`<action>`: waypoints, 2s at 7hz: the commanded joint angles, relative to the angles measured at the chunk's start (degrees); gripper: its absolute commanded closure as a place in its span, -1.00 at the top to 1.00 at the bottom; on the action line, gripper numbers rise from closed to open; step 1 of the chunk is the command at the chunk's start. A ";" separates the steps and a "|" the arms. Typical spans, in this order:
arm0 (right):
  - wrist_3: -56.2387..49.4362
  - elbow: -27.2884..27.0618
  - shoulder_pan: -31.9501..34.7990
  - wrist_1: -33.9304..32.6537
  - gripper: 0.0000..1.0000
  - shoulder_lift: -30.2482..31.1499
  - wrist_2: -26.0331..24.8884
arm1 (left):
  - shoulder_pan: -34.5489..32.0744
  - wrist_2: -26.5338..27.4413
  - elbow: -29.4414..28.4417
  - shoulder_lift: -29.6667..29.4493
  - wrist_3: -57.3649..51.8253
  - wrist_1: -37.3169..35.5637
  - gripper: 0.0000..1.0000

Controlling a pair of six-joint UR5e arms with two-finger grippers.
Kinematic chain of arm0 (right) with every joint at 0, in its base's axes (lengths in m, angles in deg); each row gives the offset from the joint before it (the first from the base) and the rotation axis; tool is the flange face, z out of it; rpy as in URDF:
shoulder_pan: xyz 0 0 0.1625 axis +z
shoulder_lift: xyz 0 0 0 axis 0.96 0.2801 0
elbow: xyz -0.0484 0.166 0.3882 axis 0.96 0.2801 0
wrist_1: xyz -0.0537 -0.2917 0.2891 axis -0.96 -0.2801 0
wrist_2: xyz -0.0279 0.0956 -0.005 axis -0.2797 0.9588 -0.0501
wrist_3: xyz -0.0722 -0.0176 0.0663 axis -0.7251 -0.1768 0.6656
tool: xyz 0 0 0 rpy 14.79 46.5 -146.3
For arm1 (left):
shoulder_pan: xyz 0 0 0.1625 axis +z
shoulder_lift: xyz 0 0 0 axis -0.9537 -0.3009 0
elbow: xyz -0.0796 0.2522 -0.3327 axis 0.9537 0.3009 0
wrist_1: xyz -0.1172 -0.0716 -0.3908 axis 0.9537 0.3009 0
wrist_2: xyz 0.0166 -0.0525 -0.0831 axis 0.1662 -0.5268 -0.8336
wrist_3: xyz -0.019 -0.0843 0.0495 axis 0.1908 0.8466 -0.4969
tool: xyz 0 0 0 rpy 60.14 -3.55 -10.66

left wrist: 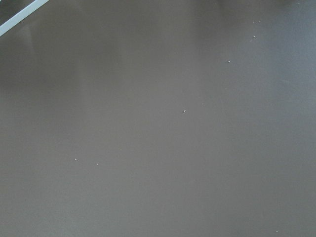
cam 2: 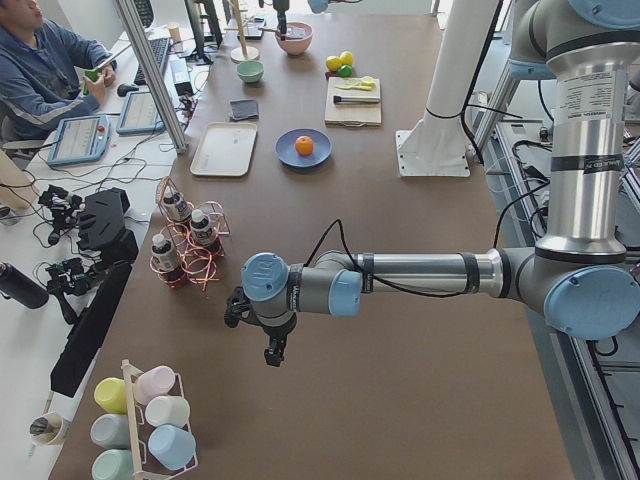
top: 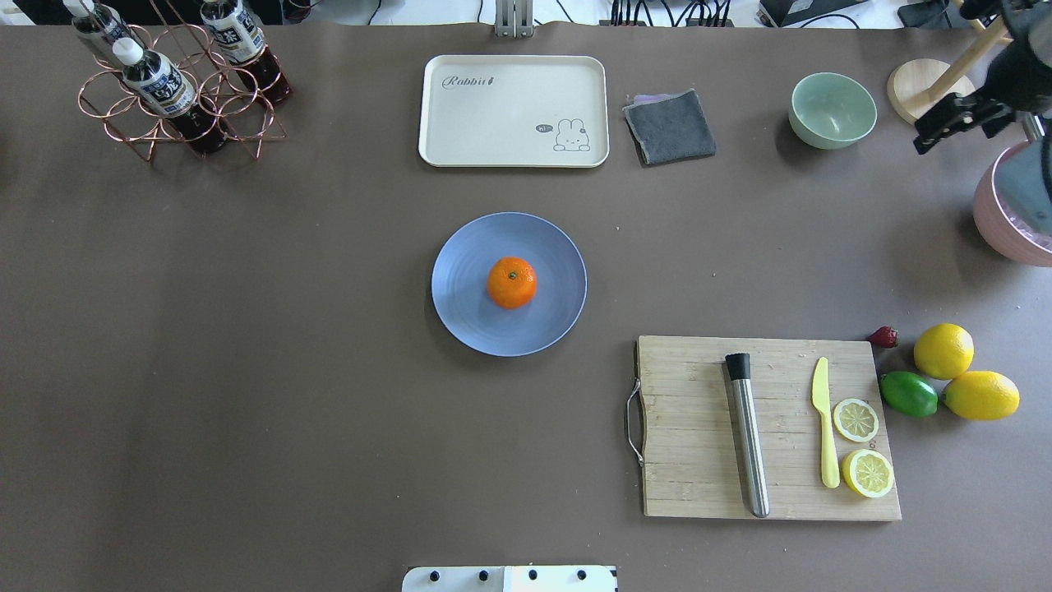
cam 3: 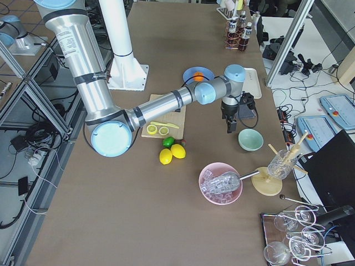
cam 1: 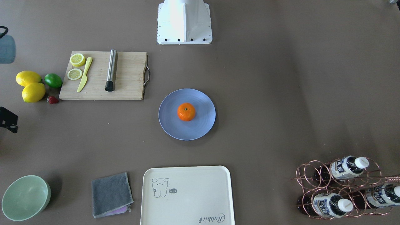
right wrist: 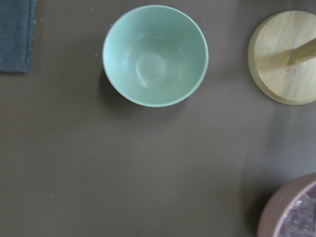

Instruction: Pick orange to plate

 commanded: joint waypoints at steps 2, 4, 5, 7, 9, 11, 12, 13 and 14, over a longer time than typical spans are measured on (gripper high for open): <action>-17.64 1.89 12.39 0.04 1.00 10.22 3.98 | 0.04 -0.03 0.08 -0.16 -0.05 0.00 0.99; -17.04 1.89 15.57 0.30 1.00 13.74 3.63 | 0.04 -0.12 0.00 0.01 0.04 0.00 0.99; -17.82 1.81 16.45 0.47 1.00 15.85 3.28 | -0.05 -0.21 -0.35 0.01 0.04 0.00 0.99; -17.48 3.90 16.46 0.56 1.00 17.11 2.93 | -0.22 -0.30 -0.71 0.01 0.30 0.61 0.99; -17.39 3.83 16.46 0.56 1.00 17.18 3.10 | -0.40 -0.03 -0.36 0.79 0.13 0.52 0.99; -17.22 3.83 16.38 0.56 1.00 17.19 3.36 | -0.40 0.23 -0.88 0.54 0.13 0.53 0.99; -17.22 3.83 16.38 0.56 1.00 17.27 3.45 | -0.49 1.10 -0.80 0.28 0.04 0.61 0.99; -17.22 3.92 16.38 0.56 1.00 17.27 3.45 | -0.66 1.46 -0.62 0.71 0.04 0.70 0.99; -17.22 3.92 16.38 0.48 1.00 17.36 3.45 | -0.57 1.38 -0.62 0.80 0.04 0.70 0.99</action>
